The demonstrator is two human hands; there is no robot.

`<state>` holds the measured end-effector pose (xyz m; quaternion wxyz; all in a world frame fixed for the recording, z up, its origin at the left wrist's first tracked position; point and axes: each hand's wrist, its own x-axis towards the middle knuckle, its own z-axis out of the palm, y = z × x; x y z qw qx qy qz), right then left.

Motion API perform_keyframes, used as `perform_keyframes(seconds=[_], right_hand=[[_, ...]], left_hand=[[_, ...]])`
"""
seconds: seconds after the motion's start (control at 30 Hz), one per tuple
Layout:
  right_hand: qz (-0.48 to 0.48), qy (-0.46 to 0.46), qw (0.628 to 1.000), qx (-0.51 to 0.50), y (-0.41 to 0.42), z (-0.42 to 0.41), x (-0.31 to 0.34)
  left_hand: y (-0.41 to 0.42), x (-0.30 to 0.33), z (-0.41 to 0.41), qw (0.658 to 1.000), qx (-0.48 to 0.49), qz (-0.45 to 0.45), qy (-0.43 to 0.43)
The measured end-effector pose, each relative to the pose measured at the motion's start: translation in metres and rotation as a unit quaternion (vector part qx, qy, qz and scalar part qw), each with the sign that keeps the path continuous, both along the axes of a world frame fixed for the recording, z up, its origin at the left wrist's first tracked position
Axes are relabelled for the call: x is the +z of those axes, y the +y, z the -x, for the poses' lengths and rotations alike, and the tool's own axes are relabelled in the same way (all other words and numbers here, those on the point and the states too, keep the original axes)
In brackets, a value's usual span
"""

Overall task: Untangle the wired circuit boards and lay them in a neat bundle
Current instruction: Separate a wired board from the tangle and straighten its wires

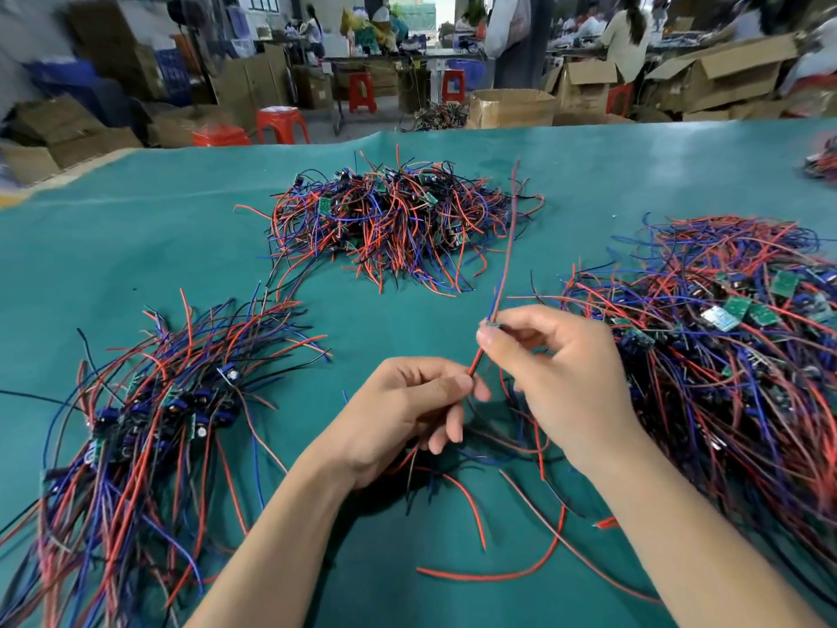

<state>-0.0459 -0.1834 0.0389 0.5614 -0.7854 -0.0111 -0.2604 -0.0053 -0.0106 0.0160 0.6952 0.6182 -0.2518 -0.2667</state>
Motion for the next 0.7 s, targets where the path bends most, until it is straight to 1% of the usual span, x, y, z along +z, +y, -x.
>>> perform_keyframes(seconds=[0.1, 0.23, 0.33, 0.4, 0.47, 0.57, 0.7], right_hand=[[-0.037, -0.039, 0.996, -0.077, -0.011, -0.006, 0.001], [-0.063, -0.082, 0.980, -0.168, -0.029, -0.007, 0.007], [-0.071, -0.134, 0.949, -0.278, -0.055, -0.002, 0.021], [-0.098, -0.158, 0.932, -0.311, -0.067, 0.005, 0.035], [-0.129, -0.147, 0.943, -0.269, -0.069, 0.013, 0.047], [-0.177, -0.085, 0.965, -0.172, -0.060, 0.022, 0.057], [-0.251, -0.044, 0.965, -0.056, -0.016, 0.032, 0.072]], left_hand=[[-0.001, 0.001, 0.001, 1.000, -0.020, -0.010, -0.009], [-0.002, 0.003, 0.004, 0.999, -0.031, -0.018, -0.012], [-0.001, 0.004, 0.006, 0.998, -0.037, -0.033, -0.026], [-0.002, 0.002, 0.005, 0.999, -0.025, -0.029, -0.023], [-0.003, 0.001, 0.004, 1.000, -0.011, -0.021, -0.012], [-0.003, 0.001, 0.003, 1.000, -0.008, -0.008, -0.008], [-0.006, 0.000, 0.002, 1.000, 0.013, 0.014, 0.012]])
